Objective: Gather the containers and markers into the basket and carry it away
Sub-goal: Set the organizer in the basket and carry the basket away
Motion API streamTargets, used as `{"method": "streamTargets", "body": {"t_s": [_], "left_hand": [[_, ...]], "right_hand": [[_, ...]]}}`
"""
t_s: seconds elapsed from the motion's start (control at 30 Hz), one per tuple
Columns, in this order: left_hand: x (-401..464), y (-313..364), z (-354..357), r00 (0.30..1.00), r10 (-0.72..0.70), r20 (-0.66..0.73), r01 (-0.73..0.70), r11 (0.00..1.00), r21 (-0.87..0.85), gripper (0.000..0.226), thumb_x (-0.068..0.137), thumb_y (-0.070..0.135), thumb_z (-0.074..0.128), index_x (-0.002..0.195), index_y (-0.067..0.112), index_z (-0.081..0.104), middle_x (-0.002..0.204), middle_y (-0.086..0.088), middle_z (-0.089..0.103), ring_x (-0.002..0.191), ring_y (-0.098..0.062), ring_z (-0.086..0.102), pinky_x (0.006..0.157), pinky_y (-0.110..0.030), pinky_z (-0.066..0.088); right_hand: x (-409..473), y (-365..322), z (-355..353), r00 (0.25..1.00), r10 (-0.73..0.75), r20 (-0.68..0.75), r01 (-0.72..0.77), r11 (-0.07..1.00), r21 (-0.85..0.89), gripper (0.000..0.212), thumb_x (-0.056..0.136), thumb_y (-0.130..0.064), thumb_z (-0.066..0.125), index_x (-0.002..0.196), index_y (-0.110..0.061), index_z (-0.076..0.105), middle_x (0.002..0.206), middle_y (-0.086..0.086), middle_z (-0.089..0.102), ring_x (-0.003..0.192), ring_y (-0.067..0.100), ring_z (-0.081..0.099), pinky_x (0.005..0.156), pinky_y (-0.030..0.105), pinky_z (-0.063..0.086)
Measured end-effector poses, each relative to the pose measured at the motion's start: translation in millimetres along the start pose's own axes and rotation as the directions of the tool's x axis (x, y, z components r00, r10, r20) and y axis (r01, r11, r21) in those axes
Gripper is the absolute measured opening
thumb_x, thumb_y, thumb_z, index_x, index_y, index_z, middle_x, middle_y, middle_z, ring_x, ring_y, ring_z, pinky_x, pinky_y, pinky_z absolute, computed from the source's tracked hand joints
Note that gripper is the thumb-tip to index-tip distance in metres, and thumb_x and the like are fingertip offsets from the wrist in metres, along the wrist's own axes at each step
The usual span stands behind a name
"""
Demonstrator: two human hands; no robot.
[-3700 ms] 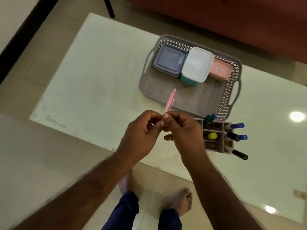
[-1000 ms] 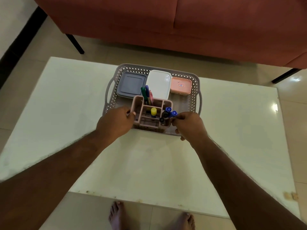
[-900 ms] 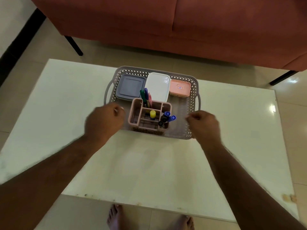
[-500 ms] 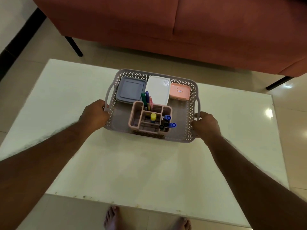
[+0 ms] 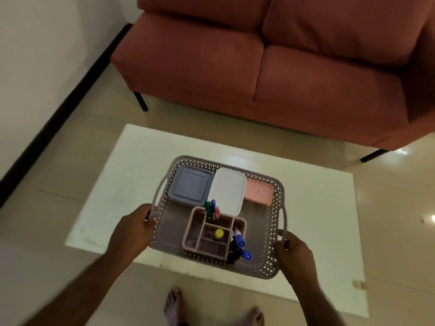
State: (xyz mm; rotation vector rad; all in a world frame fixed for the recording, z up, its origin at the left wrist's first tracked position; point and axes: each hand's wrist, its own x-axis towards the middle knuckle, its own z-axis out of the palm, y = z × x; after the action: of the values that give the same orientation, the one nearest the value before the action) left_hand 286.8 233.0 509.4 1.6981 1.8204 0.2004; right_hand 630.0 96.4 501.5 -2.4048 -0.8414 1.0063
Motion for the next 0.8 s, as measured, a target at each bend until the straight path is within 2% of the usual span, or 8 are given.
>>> {"method": "streamTargets", "body": {"t_s": [0.2, 0.37, 0.47, 0.57, 0.7, 0.8], "left_hand": [[-63, 24, -98, 0.998, 0.045, -0.036, -0.045, 0.999, 0.006, 0.018, 0.093, 0.025, 0.056, 0.109, 0.027, 0.064, 0.088, -0.004, 0.072, 0.085, -0.031, 0.067, 0.072, -0.035, 0.051], [-106, 28, -148, 0.990, 0.105, -0.092, -0.108, 0.994, -0.025, 0.012, 0.093, 0.027, 0.056, 0.102, 0.028, 0.064, 0.089, 0.001, 0.072, 0.086, -0.028, 0.066, 0.077, -0.039, 0.053], [-124, 25, -162, 0.987, 0.128, -0.099, -0.131, 0.991, -0.025, 0.012, 0.093, 0.026, 0.058, 0.102, 0.027, 0.065, 0.090, -0.001, 0.072, 0.088, -0.029, 0.066, 0.078, -0.039, 0.052], [-144, 22, -172, 0.989, 0.119, -0.085, -0.125, 0.990, -0.068, 0.012, 0.092, 0.026, 0.058, 0.103, 0.029, 0.064, 0.089, -0.001, 0.072, 0.086, -0.028, 0.067, 0.076, -0.038, 0.052], [-166, 14, -178, 0.993, 0.092, -0.076, -0.100, 0.988, -0.113, 0.012, 0.092, 0.023, 0.059, 0.102, 0.028, 0.064, 0.090, 0.002, 0.072, 0.086, -0.025, 0.067, 0.080, -0.041, 0.054], [-189, 3, -180, 0.995, 0.071, -0.076, -0.081, 0.987, -0.142, 0.013, 0.091, 0.021, 0.060, 0.099, 0.032, 0.062, 0.090, 0.004, 0.072, 0.085, -0.023, 0.066, 0.077, -0.038, 0.053]], "right_hand": [[-87, -59, -55, 0.995, -0.091, -0.040, 0.091, 0.996, -0.007, 0.031, 0.089, -0.020, 0.055, 0.113, -0.033, 0.069, 0.072, -0.016, 0.068, 0.069, 0.007, 0.067, 0.061, 0.025, 0.048], [-138, -82, -79, 0.982, -0.153, -0.114, 0.155, 0.988, 0.016, 0.029, 0.090, -0.027, 0.056, 0.116, -0.034, 0.069, 0.071, -0.016, 0.069, 0.069, 0.004, 0.066, 0.059, 0.022, 0.045], [-163, -88, -87, 0.978, -0.154, -0.138, 0.156, 0.988, 0.008, 0.029, 0.092, -0.029, 0.055, 0.118, -0.032, 0.068, 0.074, -0.015, 0.067, 0.074, 0.011, 0.066, 0.061, 0.024, 0.045], [-186, -91, -93, 0.969, -0.186, -0.164, 0.189, 0.982, 0.004, 0.028, 0.094, -0.031, 0.054, 0.119, -0.031, 0.068, 0.077, -0.014, 0.068, 0.072, 0.008, 0.066, 0.058, 0.021, 0.043], [-206, -90, -95, 0.972, -0.188, -0.138, 0.192, 0.981, 0.015, 0.031, 0.095, -0.027, 0.054, 0.123, -0.027, 0.066, 0.086, -0.009, 0.071, 0.078, 0.012, 0.067, 0.068, 0.026, 0.051], [-225, -82, -92, 0.969, -0.224, -0.107, 0.227, 0.974, 0.019, 0.030, 0.093, -0.025, 0.055, 0.120, -0.032, 0.066, 0.084, -0.014, 0.070, 0.076, 0.007, 0.067, 0.062, 0.023, 0.047]]}}
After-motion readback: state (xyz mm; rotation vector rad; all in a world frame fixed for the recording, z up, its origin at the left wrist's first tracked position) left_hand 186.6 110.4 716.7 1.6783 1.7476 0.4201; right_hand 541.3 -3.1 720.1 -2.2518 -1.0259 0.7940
